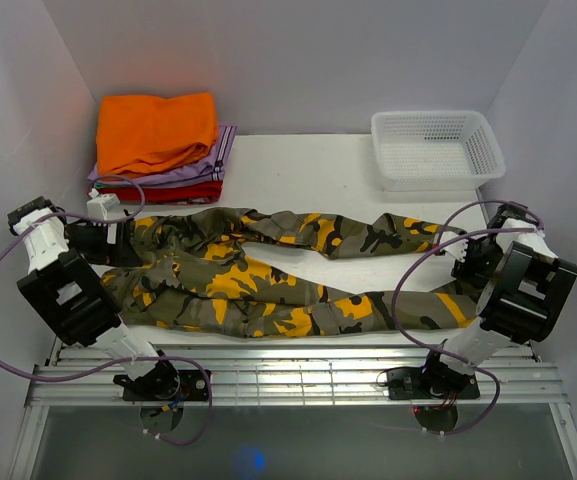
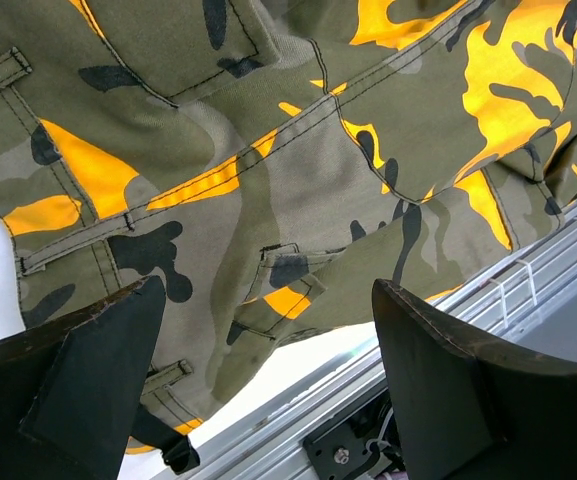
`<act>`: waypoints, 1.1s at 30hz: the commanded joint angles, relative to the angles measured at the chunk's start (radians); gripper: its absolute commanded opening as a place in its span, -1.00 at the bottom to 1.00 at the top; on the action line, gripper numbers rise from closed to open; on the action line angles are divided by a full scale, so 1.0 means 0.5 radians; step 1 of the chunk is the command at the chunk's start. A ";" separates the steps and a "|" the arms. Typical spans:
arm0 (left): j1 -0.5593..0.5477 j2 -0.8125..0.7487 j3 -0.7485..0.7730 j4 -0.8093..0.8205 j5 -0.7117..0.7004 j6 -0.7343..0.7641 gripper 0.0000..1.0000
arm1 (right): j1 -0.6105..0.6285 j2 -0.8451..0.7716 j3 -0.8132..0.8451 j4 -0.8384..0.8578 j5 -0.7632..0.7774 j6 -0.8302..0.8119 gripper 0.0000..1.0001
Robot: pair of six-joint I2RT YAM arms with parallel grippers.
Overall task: Fold and stack the trousers
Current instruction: Flatten the trousers out
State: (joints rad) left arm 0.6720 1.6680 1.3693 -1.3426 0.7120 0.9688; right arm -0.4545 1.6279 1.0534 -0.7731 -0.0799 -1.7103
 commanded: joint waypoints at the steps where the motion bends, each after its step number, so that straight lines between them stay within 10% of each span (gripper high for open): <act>1: -0.006 -0.010 0.029 -0.061 0.104 -0.029 0.90 | 0.022 -0.007 -0.164 0.131 0.135 -0.172 0.41; 7: -0.006 -0.007 -0.005 0.013 0.070 -0.096 0.89 | 0.105 0.005 -0.306 0.377 0.255 -0.233 -0.03; 10: -0.003 -0.007 -0.033 0.062 0.046 -0.152 0.88 | 0.209 0.002 -0.291 0.389 0.270 -0.194 -0.84; 21: 0.040 0.063 0.108 0.329 -0.016 -0.529 0.81 | 0.348 -0.080 0.823 0.181 -0.232 0.583 -0.85; 33: 0.334 0.174 0.207 0.054 0.098 -0.324 0.77 | -0.820 -1.203 -0.717 0.230 -0.601 -0.834 -0.85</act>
State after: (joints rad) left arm 0.7990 1.7531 1.4467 -1.2270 0.7029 0.7353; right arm -0.7723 1.0199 0.8078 -0.6350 -0.3252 -1.8427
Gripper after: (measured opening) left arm 0.881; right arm 0.078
